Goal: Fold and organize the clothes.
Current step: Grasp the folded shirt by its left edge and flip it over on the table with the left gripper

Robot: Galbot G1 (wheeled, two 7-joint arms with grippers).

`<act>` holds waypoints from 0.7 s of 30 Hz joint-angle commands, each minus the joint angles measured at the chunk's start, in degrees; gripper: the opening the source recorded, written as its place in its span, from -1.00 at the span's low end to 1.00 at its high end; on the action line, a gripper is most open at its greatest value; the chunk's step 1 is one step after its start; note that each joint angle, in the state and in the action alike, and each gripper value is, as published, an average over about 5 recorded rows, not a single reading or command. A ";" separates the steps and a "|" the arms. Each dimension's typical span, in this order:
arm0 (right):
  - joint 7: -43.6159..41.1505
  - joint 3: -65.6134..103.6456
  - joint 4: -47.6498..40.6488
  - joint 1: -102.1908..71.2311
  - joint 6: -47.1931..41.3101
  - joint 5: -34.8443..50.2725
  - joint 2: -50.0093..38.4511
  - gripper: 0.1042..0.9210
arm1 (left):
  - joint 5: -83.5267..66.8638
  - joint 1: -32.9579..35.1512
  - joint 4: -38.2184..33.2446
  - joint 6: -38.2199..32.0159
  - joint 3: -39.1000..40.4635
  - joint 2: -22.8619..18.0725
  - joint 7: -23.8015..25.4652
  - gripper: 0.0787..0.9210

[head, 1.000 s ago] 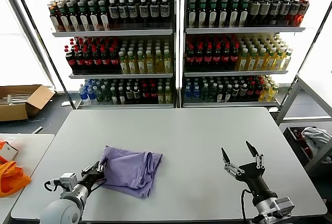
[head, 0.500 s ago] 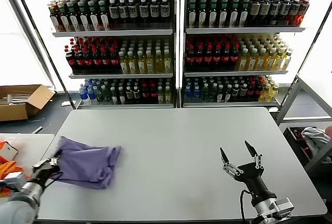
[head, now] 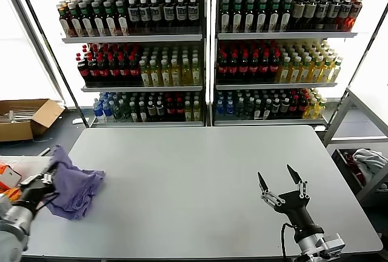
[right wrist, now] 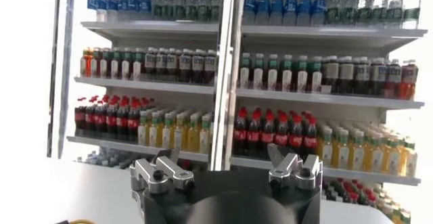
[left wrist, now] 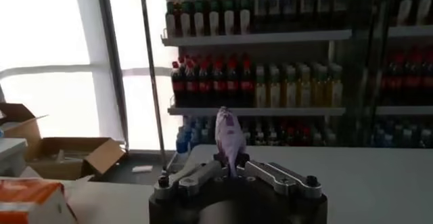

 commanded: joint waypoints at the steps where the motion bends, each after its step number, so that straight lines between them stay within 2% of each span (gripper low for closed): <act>1: 0.00 1.84 0.51 -1.45 -0.05 0.07 0.51 0.76 | 0.14 -5.04 -2.17 -0.81 37.07 -6.53 -5.61 -0.91; 6: 0.03 2.82 0.36 -2.53 -0.07 0.09 0.41 0.76 | -2.57 -14.93 7.30 -0.71 44.25 -10.55 -3.33 -0.91; 9: 0.09 3.08 -0.29 -2.47 -0.10 0.05 0.36 0.76 | -7.53 -19.55 10.07 -0.16 46.69 -13.37 -3.43 -0.91; 16: 0.50 3.75 -1.12 -1.48 -0.95 0.31 0.17 0.76 | -17.27 -24.62 13.62 -1.58 54.81 -20.14 -8.17 -0.91; 21: 1.98 3.42 -1.45 -1.41 -3.12 0.79 -0.04 0.76 | -19.40 -27.07 19.38 -3.86 56.28 -24.30 -10.62 -0.91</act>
